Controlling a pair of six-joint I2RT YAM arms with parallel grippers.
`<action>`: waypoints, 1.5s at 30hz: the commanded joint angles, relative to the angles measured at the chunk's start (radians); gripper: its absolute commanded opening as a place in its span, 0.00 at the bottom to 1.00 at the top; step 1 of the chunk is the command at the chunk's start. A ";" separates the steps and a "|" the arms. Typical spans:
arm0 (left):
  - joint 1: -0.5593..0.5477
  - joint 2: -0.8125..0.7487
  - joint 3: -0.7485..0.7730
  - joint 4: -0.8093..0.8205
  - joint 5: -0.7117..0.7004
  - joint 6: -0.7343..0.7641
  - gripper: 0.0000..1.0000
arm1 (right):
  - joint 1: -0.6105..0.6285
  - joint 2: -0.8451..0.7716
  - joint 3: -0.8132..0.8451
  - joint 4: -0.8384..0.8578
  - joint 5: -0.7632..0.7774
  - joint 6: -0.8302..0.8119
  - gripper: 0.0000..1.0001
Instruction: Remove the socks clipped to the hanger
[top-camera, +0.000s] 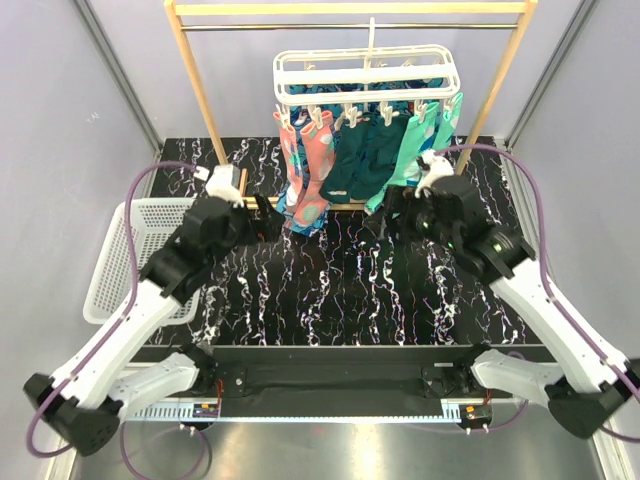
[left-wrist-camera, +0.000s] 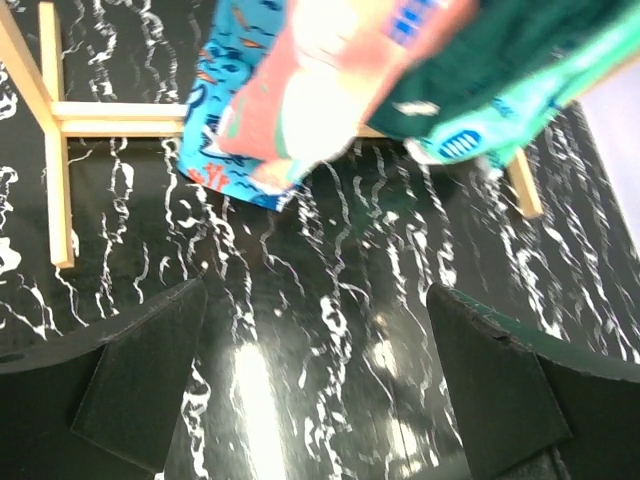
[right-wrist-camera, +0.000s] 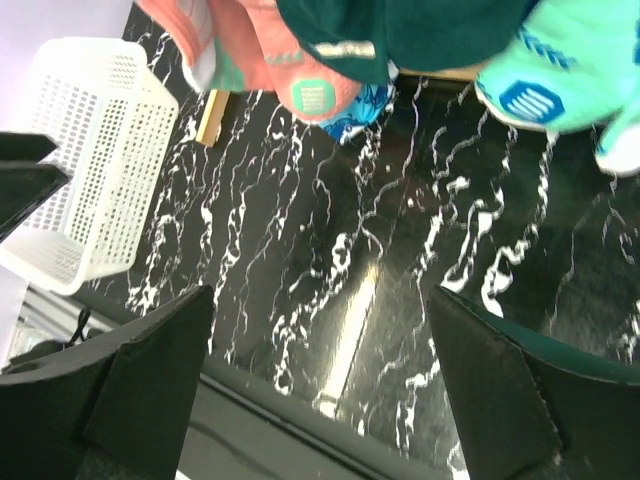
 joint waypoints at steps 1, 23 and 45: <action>0.106 0.067 0.021 0.167 0.115 0.015 0.93 | -0.002 0.098 0.102 0.101 -0.012 -0.039 0.92; 0.080 0.443 -0.080 0.748 0.102 0.135 0.75 | -0.002 0.226 0.266 0.256 -0.089 -0.061 0.75; -0.098 0.159 -0.203 0.674 0.044 0.178 0.00 | 0.142 0.571 0.802 0.241 0.108 -0.088 0.65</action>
